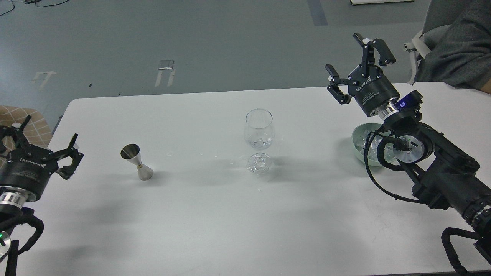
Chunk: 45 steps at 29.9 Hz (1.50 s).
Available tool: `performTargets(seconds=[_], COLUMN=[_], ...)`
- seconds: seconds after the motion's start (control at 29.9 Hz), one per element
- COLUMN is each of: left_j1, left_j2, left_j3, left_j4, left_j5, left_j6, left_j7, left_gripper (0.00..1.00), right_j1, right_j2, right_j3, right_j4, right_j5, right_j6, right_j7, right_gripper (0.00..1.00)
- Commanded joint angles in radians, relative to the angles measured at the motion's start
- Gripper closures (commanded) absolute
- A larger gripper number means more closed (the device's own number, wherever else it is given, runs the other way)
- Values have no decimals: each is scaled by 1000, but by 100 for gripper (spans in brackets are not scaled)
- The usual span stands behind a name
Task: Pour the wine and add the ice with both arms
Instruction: 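Raise the left gripper away and move the right gripper to the bowl, then grasp ice cubes from the green bowl with the right gripper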
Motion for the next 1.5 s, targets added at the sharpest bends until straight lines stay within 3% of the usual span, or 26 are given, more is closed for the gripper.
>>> performTargets(seconds=[0.0,0.13,0.37,0.6,0.77,1.04,1.3,1.4,1.47], left_j1=[-96,-223,-387,-408,-409,-409,-404,-401,-401], left_j2=[86,108,131,108,94,41,5,1,-2], left_j3=[7,50,228,311,354,363,365,365,365], left_j4=[45,99,177,180,180,179,176,173,171], left_j5=[98,213,385,390,402,471,482,485,483], left_j6=[-31,-48,-62,-52,-52,-52,-52,-52,-52], left_j7=[-42,-54,-174,-180,-180,-180,-178,-178,-178], left_gripper=[2,2,2,2,2,2,2,2,2], right_j1=[6,6,-8,-69,-159,-288,-350,-352,-352], right_j2=[-31,-91,-274,-508,-583,-579,-542,-514,-496], right_j3=[0,0,-3,-34,-34,-35,-35,-35,-37], right_j4=[23,75,221,408,517,516,456,421,407], right_j5=[-3,-50,-318,-764,-1060,-1530,-1709,-1745,-1750], right_j6=[-4,-55,-156,-307,-427,-512,-512,-512,-510], right_j7=[-7,-32,-38,-46,-44,-34,-31,-32,-32], right_gripper=[0,0,0,0,0,0,0,7,19])
